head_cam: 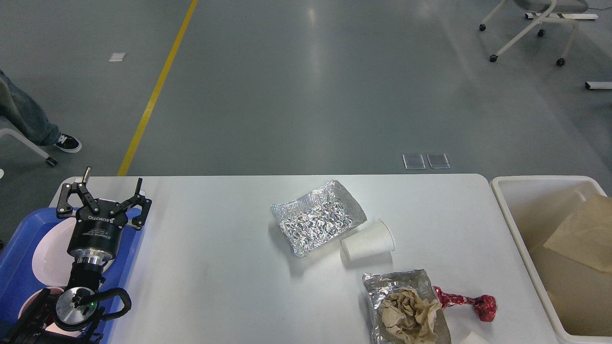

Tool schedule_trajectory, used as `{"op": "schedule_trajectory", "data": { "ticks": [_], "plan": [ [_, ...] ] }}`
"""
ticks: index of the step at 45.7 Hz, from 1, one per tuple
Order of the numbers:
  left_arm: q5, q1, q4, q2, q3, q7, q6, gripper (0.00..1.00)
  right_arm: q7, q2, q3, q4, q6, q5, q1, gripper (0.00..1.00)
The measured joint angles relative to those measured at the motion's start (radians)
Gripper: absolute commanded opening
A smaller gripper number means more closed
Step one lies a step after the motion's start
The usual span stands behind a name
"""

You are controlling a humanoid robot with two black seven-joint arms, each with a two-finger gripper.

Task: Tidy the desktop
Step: 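Release the paper bag inside the cream bin with the right gripper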

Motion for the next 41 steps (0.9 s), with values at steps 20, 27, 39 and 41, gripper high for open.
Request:
{"op": "schedule_trajectory", "data": {
  "ticks": [20, 27, 39, 41],
  "plan": [
    [0.000, 0.000, 0.000, 0.000, 0.000, 0.000, 0.000, 0.97, 0.004, 0.239, 0.080, -0.236, -0.133, 0.001, -0.267, 0.00],
    [0.000, 0.000, 0.000, 0.000, 0.000, 0.000, 0.000, 0.97, 0.003, 0.258, 0.080, -0.236, -0.135, 0.001, -0.278, 0.00],
    [0.000, 0.000, 0.000, 0.000, 0.000, 0.001, 0.000, 0.97, 0.002, 0.270, 0.080, -0.236, -0.139, 0.001, -0.281, 0.63],
    [0.000, 0.000, 0.000, 0.000, 0.000, 0.001, 0.000, 0.96, 0.002, 0.272, 0.079, -0.236, -0.145, 0.001, -0.281, 0.77]
  ]
}}
